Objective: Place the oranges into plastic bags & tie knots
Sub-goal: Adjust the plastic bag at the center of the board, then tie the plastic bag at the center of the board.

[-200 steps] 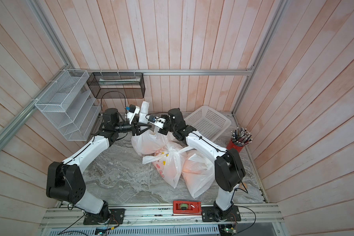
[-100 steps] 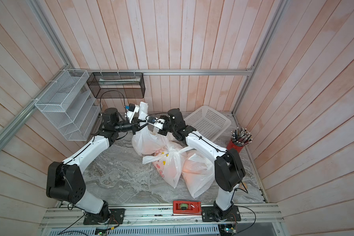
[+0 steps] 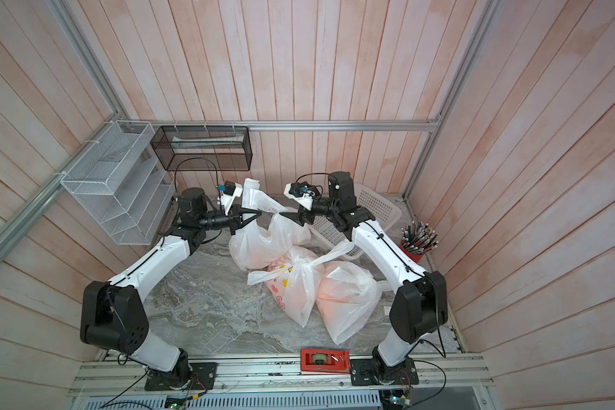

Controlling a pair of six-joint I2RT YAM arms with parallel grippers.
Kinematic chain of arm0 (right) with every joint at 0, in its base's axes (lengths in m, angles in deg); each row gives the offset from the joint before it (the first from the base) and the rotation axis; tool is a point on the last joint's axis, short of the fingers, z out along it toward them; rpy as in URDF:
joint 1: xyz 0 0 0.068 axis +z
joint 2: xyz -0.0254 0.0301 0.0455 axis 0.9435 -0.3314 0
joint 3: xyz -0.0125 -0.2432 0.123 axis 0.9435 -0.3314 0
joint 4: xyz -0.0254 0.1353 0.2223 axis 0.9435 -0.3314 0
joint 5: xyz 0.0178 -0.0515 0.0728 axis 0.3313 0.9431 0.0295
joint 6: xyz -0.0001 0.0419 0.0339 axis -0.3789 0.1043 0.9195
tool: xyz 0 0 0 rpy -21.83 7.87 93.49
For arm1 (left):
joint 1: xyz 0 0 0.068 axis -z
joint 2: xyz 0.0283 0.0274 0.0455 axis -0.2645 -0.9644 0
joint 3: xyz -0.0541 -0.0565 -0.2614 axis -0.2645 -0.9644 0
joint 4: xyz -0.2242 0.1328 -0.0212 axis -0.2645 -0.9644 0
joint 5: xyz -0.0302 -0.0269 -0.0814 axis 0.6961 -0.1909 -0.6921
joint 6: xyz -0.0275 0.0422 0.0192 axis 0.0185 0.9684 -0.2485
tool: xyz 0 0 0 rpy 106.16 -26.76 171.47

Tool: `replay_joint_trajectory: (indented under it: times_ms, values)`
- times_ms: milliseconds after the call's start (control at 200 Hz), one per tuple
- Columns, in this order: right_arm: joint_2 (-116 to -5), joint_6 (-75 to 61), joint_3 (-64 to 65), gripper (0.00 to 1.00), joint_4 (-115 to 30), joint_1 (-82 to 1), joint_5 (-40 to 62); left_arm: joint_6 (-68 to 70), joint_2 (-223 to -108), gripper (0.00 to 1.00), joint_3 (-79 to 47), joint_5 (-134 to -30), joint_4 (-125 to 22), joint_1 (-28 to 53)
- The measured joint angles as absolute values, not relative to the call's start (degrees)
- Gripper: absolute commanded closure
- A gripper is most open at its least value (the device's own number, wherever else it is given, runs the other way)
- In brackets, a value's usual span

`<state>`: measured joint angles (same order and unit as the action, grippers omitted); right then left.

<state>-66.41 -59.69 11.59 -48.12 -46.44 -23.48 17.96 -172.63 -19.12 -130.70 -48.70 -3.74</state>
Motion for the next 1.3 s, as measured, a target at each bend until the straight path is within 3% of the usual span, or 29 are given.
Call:
replay_joint_trajectory:
  times_ms: [80, 215, 400, 495, 700, 905, 1145, 1300]
  values:
    - [-66.4, -56.5, 11.6, 0.42, -46.2, -47.6, -27.4, 18.2, -172.6, 1.0, -19.1, -130.8, -48.8, -3.7]
    - [-66.5, -51.2, 10.3, 0.55, -41.8, -48.3, -32.0, 18.3, -172.6, 1.0, -19.1, -130.9, -48.8, -3.7]
    - [-69.2, -47.4, 10.5, 0.57, -38.7, -47.3, -34.5, 18.0, -172.6, 0.94, -19.1, -131.2, -48.5, -3.7]
    - [-71.5, -46.0, 11.0, 0.64, -38.0, -46.7, -34.5, 17.7, -172.6, 0.89, -19.1, -131.2, -48.0, -3.8]
    - [-75.3, -44.4, 13.5, 1.0, -37.6, -45.6, -34.7, 17.0, -173.1, 0.74, -19.1, -131.6, -47.5, -3.7]
    - [-75.4, -44.5, 13.5, 1.0, -37.7, -43.9, -34.9, 16.8, -173.3, 0.52, -19.1, -132.5, -47.1, -3.7]
    - [-76.2, -47.5, 14.3, 1.0, -39.5, -42.3, -34.5, 16.8, -173.3, 0.42, -19.1, -132.7, -46.7, -3.5]
    - [-76.5, -49.9, 14.5, 1.0, -41.3, -41.5, -34.4, 16.8, -173.3, 0.4, -19.1, -132.6, -46.7, -3.3]
